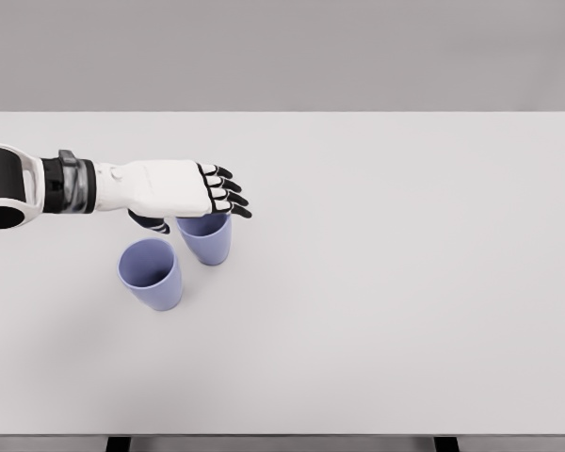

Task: Place the right cup on the left cup with left arm

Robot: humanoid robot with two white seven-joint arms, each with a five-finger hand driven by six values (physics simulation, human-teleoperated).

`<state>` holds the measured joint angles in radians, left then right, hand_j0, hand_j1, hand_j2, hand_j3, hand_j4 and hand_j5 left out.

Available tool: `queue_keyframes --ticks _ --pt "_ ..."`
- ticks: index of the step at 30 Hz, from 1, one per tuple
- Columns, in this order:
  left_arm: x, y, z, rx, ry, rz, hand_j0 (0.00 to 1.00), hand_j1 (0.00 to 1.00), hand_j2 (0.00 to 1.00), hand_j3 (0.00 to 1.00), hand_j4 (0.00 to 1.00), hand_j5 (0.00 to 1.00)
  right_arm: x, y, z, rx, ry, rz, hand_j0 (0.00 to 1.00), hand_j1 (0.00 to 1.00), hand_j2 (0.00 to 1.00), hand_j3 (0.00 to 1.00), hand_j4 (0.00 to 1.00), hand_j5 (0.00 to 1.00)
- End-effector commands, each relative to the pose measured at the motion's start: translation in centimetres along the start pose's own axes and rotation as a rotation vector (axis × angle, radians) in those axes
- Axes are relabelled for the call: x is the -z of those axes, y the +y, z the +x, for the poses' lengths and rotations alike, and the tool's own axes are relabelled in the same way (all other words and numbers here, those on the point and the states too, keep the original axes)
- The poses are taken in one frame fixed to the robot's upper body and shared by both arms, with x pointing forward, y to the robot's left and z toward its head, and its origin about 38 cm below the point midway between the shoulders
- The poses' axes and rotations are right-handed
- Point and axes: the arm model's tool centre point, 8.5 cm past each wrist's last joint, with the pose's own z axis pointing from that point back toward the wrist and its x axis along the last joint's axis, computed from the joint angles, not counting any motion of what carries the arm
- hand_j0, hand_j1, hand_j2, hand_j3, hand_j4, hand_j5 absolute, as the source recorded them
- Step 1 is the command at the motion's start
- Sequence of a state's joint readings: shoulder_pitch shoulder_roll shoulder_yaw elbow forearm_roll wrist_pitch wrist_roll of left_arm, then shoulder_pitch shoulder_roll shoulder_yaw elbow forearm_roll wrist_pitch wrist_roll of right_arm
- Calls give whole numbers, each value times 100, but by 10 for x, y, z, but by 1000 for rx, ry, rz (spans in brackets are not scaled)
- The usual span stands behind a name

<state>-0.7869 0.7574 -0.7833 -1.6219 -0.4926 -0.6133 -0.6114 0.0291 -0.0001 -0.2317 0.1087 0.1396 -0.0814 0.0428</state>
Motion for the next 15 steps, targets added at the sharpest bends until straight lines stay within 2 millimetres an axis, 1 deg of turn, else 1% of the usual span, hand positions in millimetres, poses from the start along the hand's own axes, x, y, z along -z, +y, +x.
queue_keyframes --ticks 1,6,13,15 --pt "0 1 0 -4 1 4 100 100 100 100 100 100 0 0 0 0 0 0 100 100 100 100 100 100" --pt "2 -3 2 -6 -2 -4 100 100 100 100 100 100 0 0 0 0 0 0 100 100 100 100 100 100" --pt "3 -3 2 -4 -3 -3 100 100 100 100 100 100 0 0 0 0 0 0 100 100 100 100 100 100" --pt "6 -2 3 4 -4 -4 100 100 100 100 100 100 0 0 0 0 0 0 100 100 100 100 100 100"
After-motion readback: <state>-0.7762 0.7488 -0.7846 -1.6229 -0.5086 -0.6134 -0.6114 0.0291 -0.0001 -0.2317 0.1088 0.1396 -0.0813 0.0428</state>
